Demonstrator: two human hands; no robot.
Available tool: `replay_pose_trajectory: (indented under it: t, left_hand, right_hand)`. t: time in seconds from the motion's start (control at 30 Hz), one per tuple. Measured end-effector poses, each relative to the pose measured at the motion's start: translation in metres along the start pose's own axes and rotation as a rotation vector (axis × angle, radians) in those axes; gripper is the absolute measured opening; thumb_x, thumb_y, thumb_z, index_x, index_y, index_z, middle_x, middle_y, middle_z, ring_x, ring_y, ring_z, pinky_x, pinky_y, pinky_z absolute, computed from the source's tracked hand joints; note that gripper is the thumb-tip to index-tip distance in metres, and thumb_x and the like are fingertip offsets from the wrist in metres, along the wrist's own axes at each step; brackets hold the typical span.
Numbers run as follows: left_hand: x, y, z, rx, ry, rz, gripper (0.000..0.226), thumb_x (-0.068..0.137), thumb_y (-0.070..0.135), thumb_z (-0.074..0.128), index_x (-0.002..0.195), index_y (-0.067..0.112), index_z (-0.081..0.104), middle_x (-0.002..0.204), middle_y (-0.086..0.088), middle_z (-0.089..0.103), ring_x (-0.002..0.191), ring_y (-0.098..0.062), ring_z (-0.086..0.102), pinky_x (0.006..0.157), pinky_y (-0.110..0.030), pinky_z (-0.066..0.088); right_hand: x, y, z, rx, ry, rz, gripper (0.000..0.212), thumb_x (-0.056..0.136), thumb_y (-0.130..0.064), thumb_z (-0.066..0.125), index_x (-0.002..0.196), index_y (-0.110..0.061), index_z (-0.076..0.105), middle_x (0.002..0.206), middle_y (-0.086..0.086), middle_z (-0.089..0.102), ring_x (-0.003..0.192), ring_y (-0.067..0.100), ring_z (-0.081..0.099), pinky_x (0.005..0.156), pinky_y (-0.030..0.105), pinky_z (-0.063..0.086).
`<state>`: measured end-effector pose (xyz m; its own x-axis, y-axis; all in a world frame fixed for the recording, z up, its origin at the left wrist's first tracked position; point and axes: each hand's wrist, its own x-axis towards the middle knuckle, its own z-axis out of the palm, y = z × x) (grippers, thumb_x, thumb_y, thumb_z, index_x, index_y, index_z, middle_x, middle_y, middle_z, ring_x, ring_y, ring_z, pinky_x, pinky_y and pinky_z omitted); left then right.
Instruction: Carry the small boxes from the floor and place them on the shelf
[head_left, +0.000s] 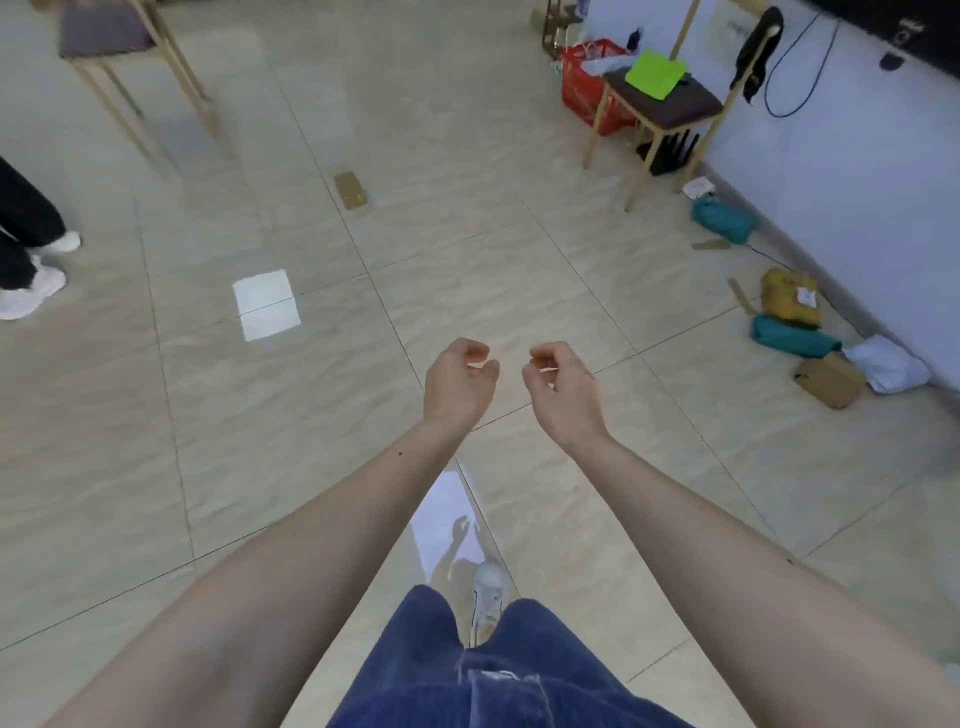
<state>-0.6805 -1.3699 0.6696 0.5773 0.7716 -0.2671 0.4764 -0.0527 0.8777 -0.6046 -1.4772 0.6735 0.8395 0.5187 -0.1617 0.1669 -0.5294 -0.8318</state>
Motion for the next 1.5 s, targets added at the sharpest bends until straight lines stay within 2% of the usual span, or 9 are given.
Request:
replay_pose_trajectory:
  t: [0.2,0.4,0.53,0.87,1.07,1.3,1.5]
  left_hand:
    - [0.076,0.011,-0.026,-0.048,0.099,-0.057,0.023,0.090,0.018,0.061,0.112,0.012,0.065,0.101,0.006,0.063,0.089,-0.015,0.061,0.086,-0.031,0.051]
    - [0.172,0.013,-0.066,-0.053,0.172,-0.093,0.024,0.088,0.018,0.061,0.110,0.012,0.066,0.106,0.000,0.068,0.084,-0.015,0.061,0.087,-0.032,0.052]
    - [0.240,0.023,-0.100,-0.010,0.168,-0.079,0.025,0.089,0.018,0.060,0.112,0.011,0.066,0.107,0.000,0.068,0.085,-0.014,0.061,0.084,-0.027,0.049]
    - [0.402,0.042,-0.157,0.016,0.135,-0.075,0.025,0.088,0.017,0.060,0.112,0.011,0.065,0.113,-0.001,0.069,0.086,-0.014,0.062,0.090,-0.035,0.053]
    - [0.512,0.061,-0.178,0.008,0.155,-0.089,0.025,0.087,0.018,0.061,0.110,0.012,0.066,0.110,0.001,0.069,0.087,-0.015,0.064,0.089,-0.036,0.054]
    - [0.626,0.094,-0.201,-0.013,0.181,-0.122,0.025,0.086,0.018,0.061,0.110,0.012,0.066,0.109,0.000,0.068,0.087,-0.016,0.064,0.091,-0.040,0.054]
    - [0.723,0.106,-0.226,-0.002,0.199,-0.139,0.025,0.087,0.019,0.062,0.109,0.011,0.067,0.109,-0.002,0.070,0.090,-0.018,0.066,0.089,-0.037,0.054]
  right_hand:
    - [0.083,-0.036,0.036,-0.004,-0.101,-0.049,0.025,0.093,-0.021,0.055,0.117,-0.015,0.059,0.113,0.000,0.065,0.093,0.015,0.061,0.092,0.036,0.050]
    - [0.164,-0.079,0.089,-0.011,-0.175,-0.085,0.025,0.093,-0.020,0.056,0.117,-0.014,0.060,0.114,0.002,0.065,0.093,0.015,0.062,0.091,0.036,0.050]
    - [0.222,-0.111,0.127,-0.005,-0.173,-0.079,0.025,0.092,-0.020,0.056,0.117,-0.014,0.060,0.112,0.003,0.065,0.092,0.016,0.062,0.092,0.038,0.050]
    - [0.359,-0.183,0.201,0.010,-0.176,-0.055,0.026,0.094,-0.020,0.057,0.118,-0.012,0.059,0.112,0.005,0.066,0.088,0.016,0.061,0.090,0.035,0.050]
    - [0.461,-0.216,0.237,-0.005,-0.188,-0.068,0.025,0.093,-0.022,0.057,0.117,-0.014,0.059,0.110,0.004,0.066,0.087,0.015,0.061,0.088,0.036,0.051]
    - [0.576,-0.271,0.270,0.002,-0.241,-0.075,0.025,0.093,-0.022,0.057,0.117,-0.015,0.059,0.110,0.002,0.066,0.089,0.015,0.062,0.086,0.030,0.049]
    - [0.661,-0.308,0.307,-0.012,-0.267,-0.080,0.026,0.093,-0.023,0.056,0.117,-0.015,0.059,0.111,0.002,0.066,0.092,0.017,0.063,0.087,0.036,0.051]
